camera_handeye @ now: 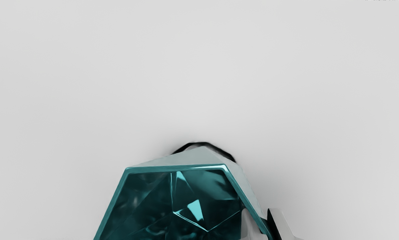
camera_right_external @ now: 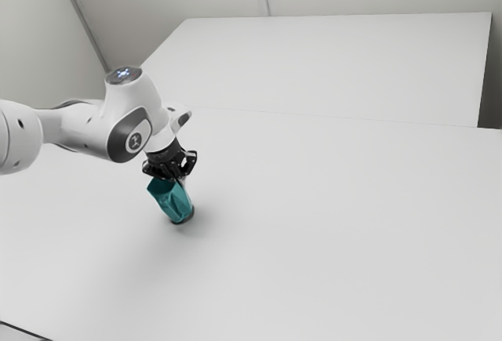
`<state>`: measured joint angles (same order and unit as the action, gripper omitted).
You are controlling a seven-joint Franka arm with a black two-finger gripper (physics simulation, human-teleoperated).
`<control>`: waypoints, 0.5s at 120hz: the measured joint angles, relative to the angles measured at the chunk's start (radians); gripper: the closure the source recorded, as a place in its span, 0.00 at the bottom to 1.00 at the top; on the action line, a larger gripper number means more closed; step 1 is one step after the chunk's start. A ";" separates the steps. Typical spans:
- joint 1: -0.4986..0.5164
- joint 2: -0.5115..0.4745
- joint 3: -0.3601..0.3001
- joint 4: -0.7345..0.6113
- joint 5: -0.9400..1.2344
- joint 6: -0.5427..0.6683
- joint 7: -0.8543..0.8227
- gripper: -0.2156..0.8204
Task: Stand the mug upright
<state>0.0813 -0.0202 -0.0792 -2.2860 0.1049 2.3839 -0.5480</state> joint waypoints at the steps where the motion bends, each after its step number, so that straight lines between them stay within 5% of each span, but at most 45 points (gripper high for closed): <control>1: 0.000 0.001 0.000 0.000 0.000 0.000 -0.003 0.97; 20: 0.003 0.013 -0.002 0.000 0.000 0.006 -0.056 0.96; 42: 0.020 -0.007 -0.018 0.002 -0.008 0.000 -0.088 0.57; 60: 0.008 -0.040 -0.026 0.003 -0.009 -0.017 -0.108 0.39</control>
<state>0.0894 -0.0604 -0.1053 -2.2830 0.0958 2.3665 -0.6563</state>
